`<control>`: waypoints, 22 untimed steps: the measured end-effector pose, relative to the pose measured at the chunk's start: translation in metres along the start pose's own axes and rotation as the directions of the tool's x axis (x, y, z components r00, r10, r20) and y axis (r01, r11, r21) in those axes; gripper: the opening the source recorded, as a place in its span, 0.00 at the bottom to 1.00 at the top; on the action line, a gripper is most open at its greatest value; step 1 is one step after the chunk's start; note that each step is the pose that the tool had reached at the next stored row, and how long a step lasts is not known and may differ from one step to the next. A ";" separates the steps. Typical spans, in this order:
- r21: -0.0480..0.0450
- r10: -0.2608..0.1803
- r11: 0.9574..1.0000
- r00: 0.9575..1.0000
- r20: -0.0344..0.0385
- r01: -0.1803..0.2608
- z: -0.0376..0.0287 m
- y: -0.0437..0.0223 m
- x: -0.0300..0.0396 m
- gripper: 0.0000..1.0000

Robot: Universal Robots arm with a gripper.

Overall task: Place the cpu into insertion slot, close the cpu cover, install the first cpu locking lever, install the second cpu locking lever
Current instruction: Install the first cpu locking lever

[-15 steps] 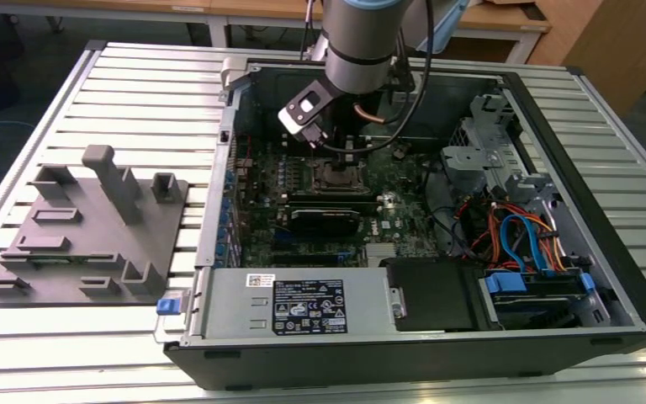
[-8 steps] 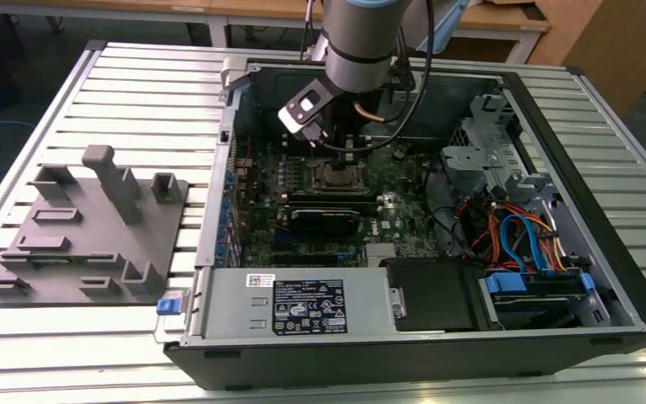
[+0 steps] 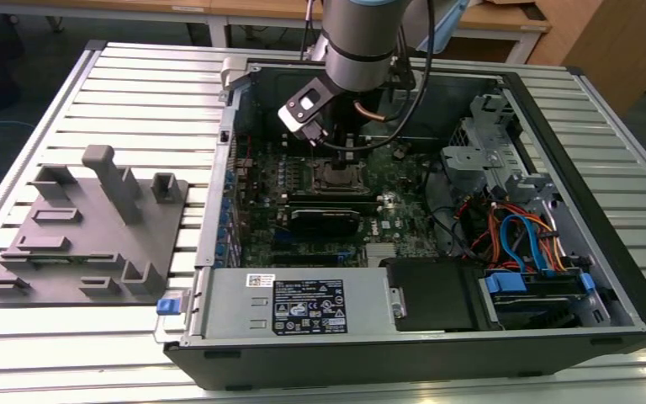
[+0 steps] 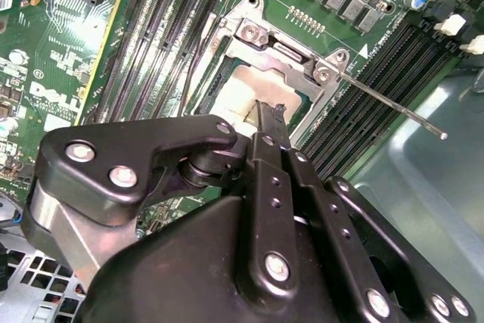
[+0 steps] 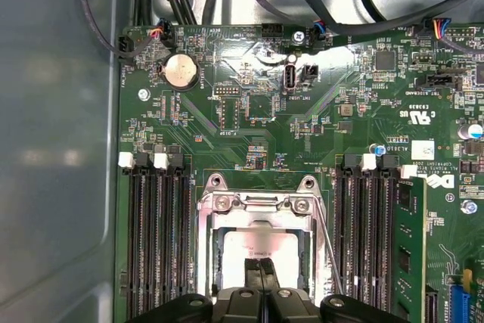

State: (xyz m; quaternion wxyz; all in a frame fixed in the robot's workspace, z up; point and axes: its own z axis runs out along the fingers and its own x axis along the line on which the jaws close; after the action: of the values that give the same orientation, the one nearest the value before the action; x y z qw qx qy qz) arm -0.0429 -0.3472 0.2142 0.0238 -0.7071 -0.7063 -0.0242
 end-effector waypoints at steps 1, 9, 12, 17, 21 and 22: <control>0.000 0.000 1.000 1.000 0.000 0.000 -0.0001 0.0000 0.0000 0.11; 0.000 0.000 1.000 1.000 0.000 0.000 -0.0026 0.0000 0.0001 0.11; 0.000 0.000 1.000 1.000 0.000 0.000 -0.0041 0.0000 0.0003 0.11; 0.000 0.000 1.000 1.000 0.000 0.000 -0.0069 0.0000 0.0005 0.11; 0.000 0.000 1.000 1.000 0.000 0.000 -0.0080 0.0000 0.0005 0.11; 0.000 0.000 1.000 1.000 0.000 0.000 -0.0083 0.0000 0.0006 0.11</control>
State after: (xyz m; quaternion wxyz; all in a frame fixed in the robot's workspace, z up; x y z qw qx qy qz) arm -0.0429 -0.3472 0.2225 0.0238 -0.7071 -0.7063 -0.0243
